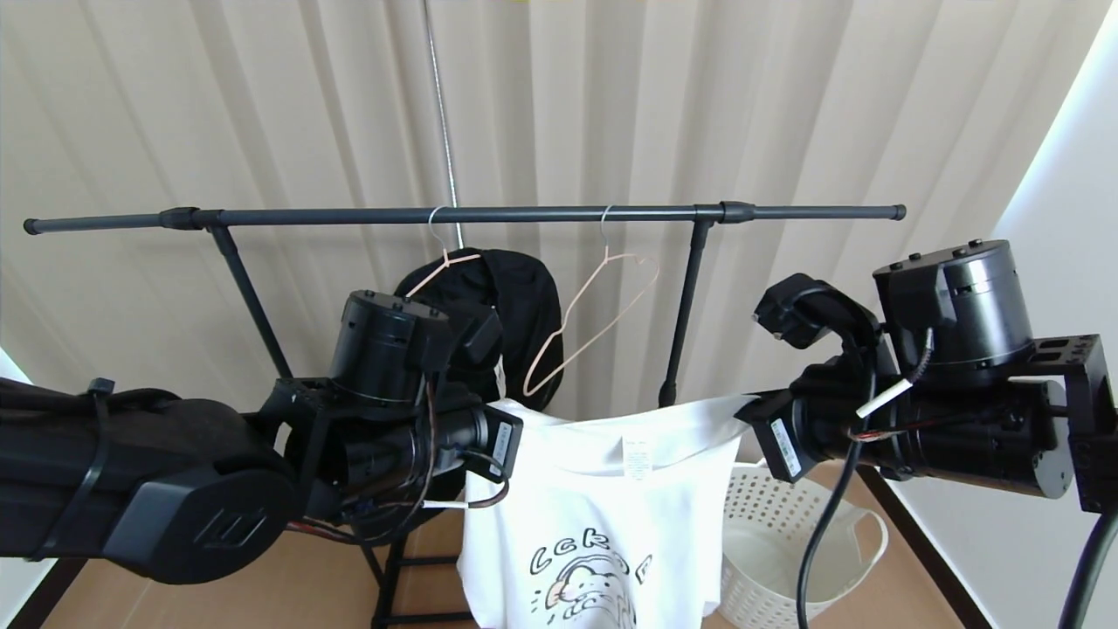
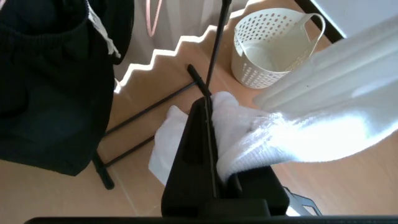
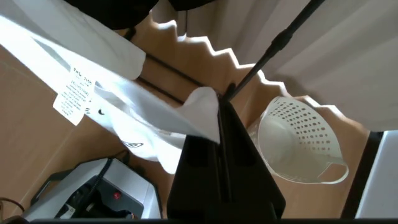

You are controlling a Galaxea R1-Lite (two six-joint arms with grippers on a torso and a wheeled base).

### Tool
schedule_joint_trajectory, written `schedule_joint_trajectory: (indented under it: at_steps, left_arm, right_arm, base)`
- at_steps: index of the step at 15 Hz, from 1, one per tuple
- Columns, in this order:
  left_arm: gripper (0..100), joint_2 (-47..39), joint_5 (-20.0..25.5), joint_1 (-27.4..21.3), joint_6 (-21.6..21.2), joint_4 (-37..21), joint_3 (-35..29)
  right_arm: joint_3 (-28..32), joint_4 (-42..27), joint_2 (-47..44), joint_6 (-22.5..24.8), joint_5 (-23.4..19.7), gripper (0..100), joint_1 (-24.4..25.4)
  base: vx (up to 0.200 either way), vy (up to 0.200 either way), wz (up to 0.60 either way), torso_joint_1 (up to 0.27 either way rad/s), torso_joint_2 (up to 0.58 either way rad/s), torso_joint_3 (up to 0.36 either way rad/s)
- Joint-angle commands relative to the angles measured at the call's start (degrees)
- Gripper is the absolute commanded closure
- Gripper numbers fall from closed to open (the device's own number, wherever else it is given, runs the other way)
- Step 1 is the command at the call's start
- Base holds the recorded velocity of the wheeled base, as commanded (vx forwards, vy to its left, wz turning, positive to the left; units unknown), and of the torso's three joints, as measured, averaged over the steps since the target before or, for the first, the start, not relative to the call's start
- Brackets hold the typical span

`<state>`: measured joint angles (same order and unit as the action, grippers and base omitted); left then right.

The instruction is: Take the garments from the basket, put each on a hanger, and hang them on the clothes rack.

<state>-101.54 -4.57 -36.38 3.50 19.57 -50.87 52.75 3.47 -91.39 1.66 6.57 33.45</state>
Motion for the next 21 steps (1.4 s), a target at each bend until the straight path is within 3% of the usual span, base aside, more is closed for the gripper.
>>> schedule_joint_trajectory:
  at_steps: [1, 3, 5, 10, 16, 21]
  left_arm:
    - [100, 0.5, 1.5, 1.3, -0.1, 0.3, -1.0]
    - [100, -0.3, 6.1, 3.1, -0.1, 0.2, -3.9]
    - [100, -1.6, 12.2, 3.4, -0.1, 0.3, -7.0]
    - [100, -9.2, 19.6, 3.3, 0.0, 0.3, -19.4]
    - [100, -11.2, 25.0, 2.9, 1.5, 0.4, -23.8]
    - [100, -11.1, 25.7, 3.2, 2.0, 0.2, -23.8]
  right_arm:
    - [-0.4, -0.5, 0.6, 0.2, 0.2, 100, -0.1]
    - [-1.2, -5.2, 2.7, 2.0, 0.6, 100, 1.0]
    - [-1.2, -7.4, 3.2, 1.9, 0.4, 100, 6.1]
    - [-0.9, -7.6, 1.7, -3.7, 0.4, 100, 15.3]
    - [4.6, -7.4, -4.7, -18.1, 0.1, 100, 21.7]
    - [6.4, -7.6, -5.0, -21.5, 0.3, 100, 21.4]
  base:
    - [0.000, 0.000, 0.00, 0.000, 0.00, 0.000]
    - [0.000, 0.000, 0.00, 0.000, 0.00, 0.000]
    - [0.000, 0.000, 0.00, 0.000, 0.00, 0.000]
    - [0.000, 0.000, 0.00, 0.000, 0.00, 0.000]
    - [0.000, 0.000, 0.00, 0.000, 0.00, 0.000]
    - [0.000, 0.000, 0.00, 0.000, 0.00, 0.000]
